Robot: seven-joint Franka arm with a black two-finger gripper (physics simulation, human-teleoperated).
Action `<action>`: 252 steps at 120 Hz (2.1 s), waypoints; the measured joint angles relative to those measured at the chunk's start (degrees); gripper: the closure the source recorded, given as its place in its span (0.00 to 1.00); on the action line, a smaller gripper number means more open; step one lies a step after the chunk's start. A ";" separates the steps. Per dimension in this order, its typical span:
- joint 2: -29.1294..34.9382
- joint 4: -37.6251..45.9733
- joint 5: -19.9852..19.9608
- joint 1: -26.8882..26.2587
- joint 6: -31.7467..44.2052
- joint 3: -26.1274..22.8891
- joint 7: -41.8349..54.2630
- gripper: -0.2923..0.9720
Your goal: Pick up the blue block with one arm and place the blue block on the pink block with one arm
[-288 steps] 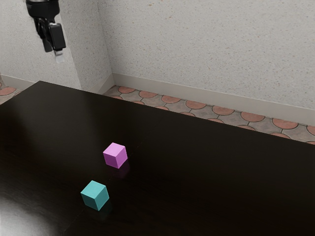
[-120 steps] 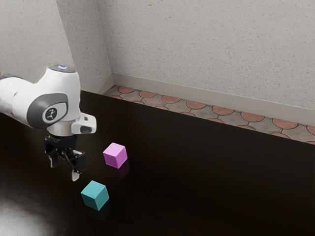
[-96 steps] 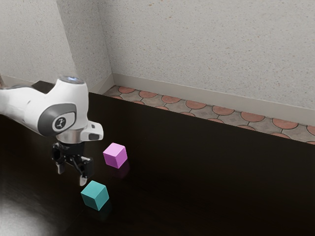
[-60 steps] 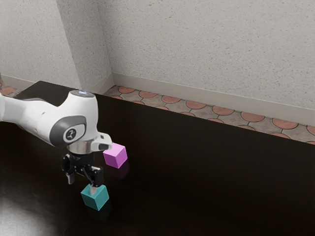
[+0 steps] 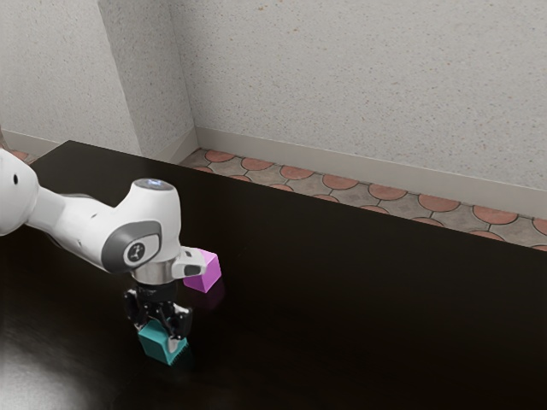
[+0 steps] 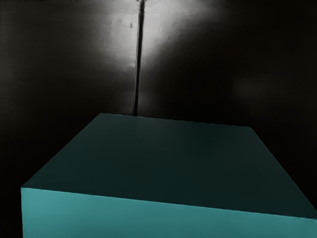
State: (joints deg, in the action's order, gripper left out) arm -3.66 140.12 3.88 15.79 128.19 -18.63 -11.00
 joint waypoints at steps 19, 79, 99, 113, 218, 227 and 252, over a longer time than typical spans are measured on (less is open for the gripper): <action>-0.14 -0.09 0.34 0.05 0.90 -0.04 -0.92 0.48; -4.00 -21.53 1.56 3.16 -6.48 0.26 3.89 0.49; -11.50 -30.53 2.18 4.60 -9.97 0.32 6.82 0.49; -14.66 -33.77 3.11 4.56 -11.71 0.26 8.62 0.49; 8.33 -43.42 5.30 7.63 -30.89 -8.48 24.98 0.24; 9.29 -45.84 7.16 4.53 -34.52 -12.52 27.79 0.24; 9.81 -59.23 8.85 4.78 -46.90 -5.29 34.71 0.23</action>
State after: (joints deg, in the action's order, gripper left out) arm 6.15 80.89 12.72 20.57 81.29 -23.92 23.71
